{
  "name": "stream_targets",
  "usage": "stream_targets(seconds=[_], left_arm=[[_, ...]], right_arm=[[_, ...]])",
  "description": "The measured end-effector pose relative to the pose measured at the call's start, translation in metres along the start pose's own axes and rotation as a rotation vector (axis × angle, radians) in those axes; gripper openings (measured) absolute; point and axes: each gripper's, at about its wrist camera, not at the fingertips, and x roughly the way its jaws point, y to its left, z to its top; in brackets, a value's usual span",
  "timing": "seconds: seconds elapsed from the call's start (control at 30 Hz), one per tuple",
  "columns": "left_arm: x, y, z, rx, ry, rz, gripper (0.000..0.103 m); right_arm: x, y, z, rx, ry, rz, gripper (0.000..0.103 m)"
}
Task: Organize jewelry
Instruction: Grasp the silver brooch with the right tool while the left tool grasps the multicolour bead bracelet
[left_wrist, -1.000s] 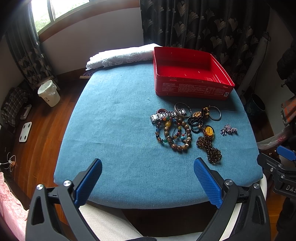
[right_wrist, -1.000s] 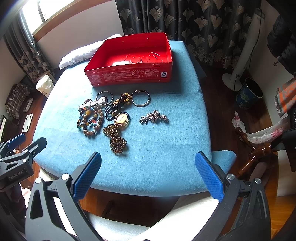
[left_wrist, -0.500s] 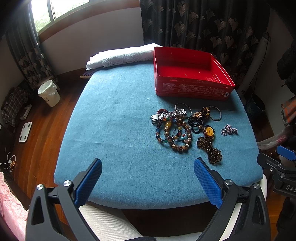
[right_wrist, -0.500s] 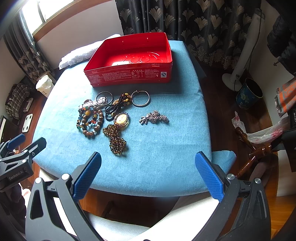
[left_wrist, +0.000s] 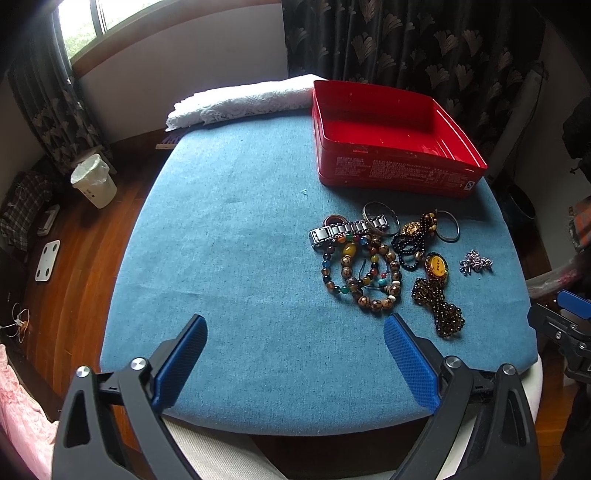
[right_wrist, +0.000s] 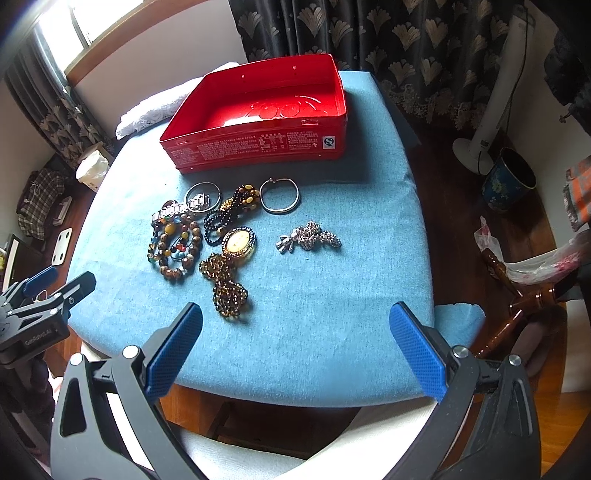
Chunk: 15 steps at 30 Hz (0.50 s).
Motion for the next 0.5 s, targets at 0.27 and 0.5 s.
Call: stream_targets(seconds=[0.27, 0.5], left_arm=[[0.041, -0.002, 0.016, -0.011, 0.086, -0.065, 0.073], [0.067, -0.002, 0.029, -0.017, 0.126, -0.088, 0.06]], right_arm=[[0.023, -0.01, 0.015, 0.006, 0.032, 0.009, 0.098], [0.043, -0.017, 0.027, 0.0, 0.056, 0.011, 0.093]])
